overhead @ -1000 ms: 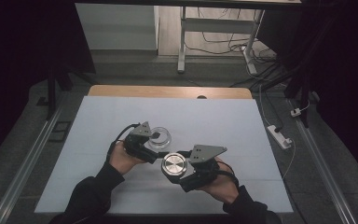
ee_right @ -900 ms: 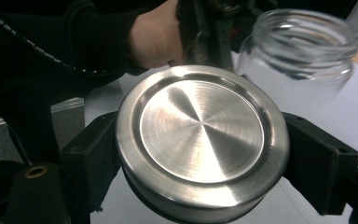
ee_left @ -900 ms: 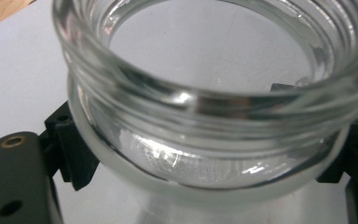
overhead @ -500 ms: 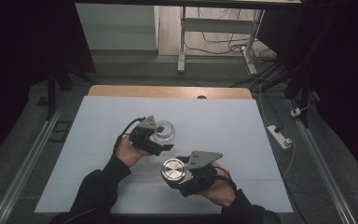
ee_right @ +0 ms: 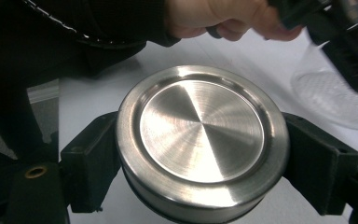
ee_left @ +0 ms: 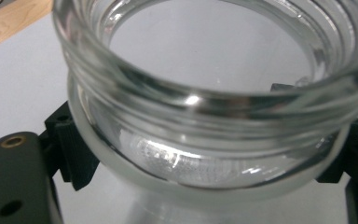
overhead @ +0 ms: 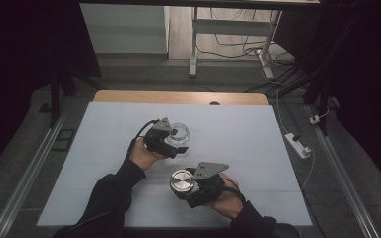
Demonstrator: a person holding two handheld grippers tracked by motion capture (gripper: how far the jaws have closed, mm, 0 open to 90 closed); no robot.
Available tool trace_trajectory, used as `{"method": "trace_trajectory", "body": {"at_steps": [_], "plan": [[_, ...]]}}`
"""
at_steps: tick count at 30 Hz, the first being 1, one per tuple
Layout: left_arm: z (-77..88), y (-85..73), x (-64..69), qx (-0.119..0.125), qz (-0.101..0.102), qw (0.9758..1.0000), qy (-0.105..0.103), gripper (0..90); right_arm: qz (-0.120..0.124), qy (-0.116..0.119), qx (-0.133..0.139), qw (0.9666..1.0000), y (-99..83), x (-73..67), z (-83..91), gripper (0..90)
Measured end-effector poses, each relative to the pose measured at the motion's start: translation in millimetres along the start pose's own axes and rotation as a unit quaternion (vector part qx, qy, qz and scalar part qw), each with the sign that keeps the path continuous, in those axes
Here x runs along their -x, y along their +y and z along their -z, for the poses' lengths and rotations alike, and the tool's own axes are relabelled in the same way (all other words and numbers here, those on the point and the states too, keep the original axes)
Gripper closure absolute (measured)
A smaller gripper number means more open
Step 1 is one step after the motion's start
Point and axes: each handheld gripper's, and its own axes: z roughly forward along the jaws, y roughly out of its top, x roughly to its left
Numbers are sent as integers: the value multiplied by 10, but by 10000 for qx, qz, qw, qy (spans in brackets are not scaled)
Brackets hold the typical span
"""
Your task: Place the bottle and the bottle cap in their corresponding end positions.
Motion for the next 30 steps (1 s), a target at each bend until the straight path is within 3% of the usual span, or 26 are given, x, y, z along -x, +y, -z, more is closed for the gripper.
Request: {"method": "trace_trajectory", "body": {"at_steps": [16, 30], "plan": [[-317, -29, -180, -17, 80, 9998, 201, 155, -48, -36, -185, 9998, -184, 99, -251, 181], [-427, -102, -236, -91, 111, 9995, 270, 155, -253, -41, -331, 9991, -283, 176, -359, 180]]}}
